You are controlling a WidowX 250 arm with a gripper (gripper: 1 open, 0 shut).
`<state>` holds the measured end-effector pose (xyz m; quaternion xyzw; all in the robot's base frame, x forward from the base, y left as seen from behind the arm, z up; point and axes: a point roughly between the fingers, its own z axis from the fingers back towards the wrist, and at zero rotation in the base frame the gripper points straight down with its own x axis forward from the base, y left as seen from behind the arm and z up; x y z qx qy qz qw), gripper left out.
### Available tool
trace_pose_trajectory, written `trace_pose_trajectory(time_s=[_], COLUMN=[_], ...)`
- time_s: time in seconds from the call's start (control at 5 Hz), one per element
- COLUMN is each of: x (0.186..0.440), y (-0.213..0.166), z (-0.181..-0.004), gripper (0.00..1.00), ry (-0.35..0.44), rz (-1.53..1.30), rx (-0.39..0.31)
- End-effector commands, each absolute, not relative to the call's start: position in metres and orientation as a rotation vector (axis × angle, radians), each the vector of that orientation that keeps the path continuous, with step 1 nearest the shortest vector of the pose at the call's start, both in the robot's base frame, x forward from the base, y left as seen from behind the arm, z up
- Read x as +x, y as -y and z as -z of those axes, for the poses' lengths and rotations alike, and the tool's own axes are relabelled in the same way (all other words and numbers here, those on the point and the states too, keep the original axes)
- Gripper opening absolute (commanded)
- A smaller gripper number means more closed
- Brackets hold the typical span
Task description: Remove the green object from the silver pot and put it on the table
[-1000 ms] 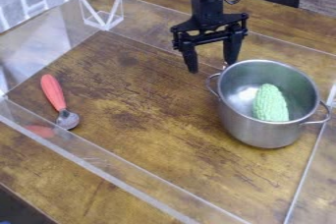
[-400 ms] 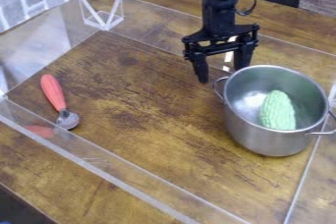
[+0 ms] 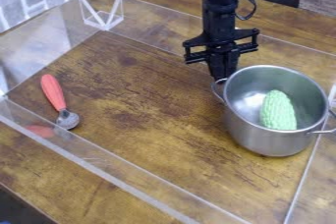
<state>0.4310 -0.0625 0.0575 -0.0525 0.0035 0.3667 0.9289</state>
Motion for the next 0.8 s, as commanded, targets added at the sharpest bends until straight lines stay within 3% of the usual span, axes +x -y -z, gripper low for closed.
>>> trace_pose_trajectory(time_s=[0.0,0.6], x=[0.438,0.44], y=[0.076,0.079], z=[-0.091,-0.104], gripper=[0.0,0.0], ry=[0.063,0.087], rz=[-0.754,-0.806], rx=[-0.152,-0.176])
